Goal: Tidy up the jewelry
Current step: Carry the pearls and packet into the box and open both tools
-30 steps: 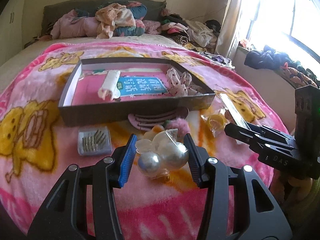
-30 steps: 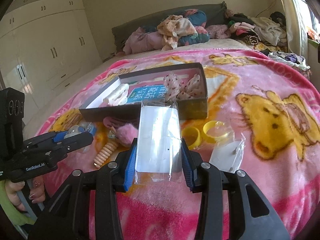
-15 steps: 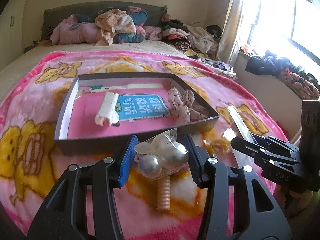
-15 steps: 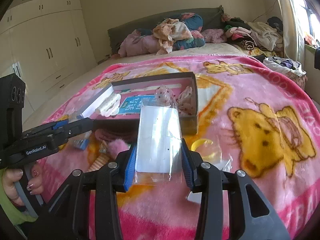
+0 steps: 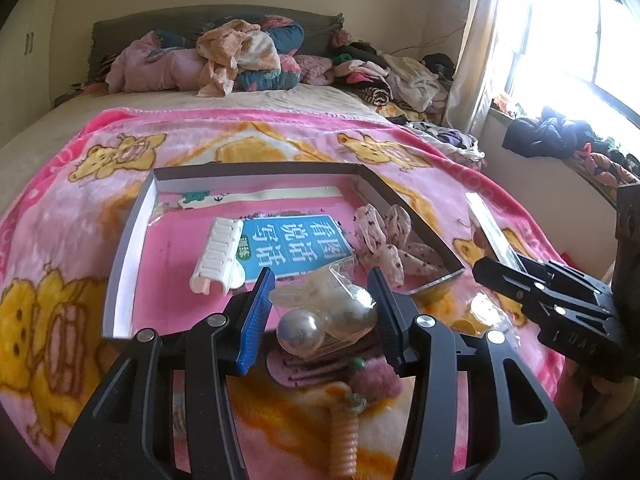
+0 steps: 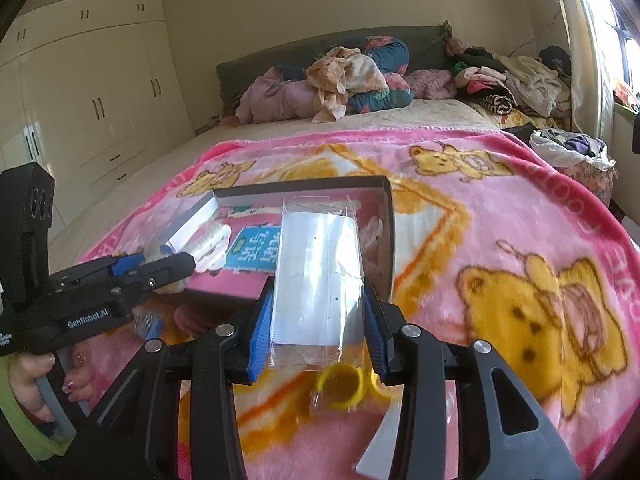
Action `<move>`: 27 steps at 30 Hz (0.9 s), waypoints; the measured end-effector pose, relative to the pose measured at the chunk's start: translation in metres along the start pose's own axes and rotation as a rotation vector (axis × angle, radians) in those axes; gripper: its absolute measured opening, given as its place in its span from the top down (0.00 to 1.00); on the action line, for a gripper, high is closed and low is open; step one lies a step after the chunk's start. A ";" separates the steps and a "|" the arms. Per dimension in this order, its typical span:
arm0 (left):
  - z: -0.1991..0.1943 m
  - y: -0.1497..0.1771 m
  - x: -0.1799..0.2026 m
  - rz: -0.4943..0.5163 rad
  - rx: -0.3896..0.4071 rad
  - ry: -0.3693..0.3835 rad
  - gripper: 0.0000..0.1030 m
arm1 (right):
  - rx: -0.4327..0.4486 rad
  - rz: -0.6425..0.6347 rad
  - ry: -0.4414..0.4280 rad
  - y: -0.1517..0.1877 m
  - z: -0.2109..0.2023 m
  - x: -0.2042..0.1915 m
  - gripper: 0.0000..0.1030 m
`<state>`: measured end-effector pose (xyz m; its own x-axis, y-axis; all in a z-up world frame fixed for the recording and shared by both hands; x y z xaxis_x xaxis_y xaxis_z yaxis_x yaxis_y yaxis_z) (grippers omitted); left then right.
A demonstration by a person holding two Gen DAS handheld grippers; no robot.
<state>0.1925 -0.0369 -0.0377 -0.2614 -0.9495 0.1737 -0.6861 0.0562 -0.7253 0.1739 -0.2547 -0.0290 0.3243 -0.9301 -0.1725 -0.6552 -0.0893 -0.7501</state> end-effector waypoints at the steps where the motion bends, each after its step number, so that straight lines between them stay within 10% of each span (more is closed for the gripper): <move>1: 0.002 -0.002 0.000 0.000 0.000 -0.003 0.62 | 0.001 -0.003 -0.001 -0.004 0.003 0.001 0.63; 27: 0.062 -0.029 -0.005 -0.002 -0.085 -0.053 0.62 | -0.074 0.021 -0.011 -0.063 0.076 0.026 0.63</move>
<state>0.2560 -0.0524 -0.0586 -0.2259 -0.9643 0.1381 -0.7424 0.0786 -0.6653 0.2751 -0.2460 -0.0349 0.3169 -0.9283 -0.1947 -0.7102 -0.0961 -0.6974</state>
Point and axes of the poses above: each gripper's, at about its wrist camera, not at the fingertips, and z roughly the way its jaws point, x to its right, y to its underside, the point moved 1 cm from there along z, roughly the way its jaws point, and after that the axes turned 6 degrees about -x, right-handed, at the moved point
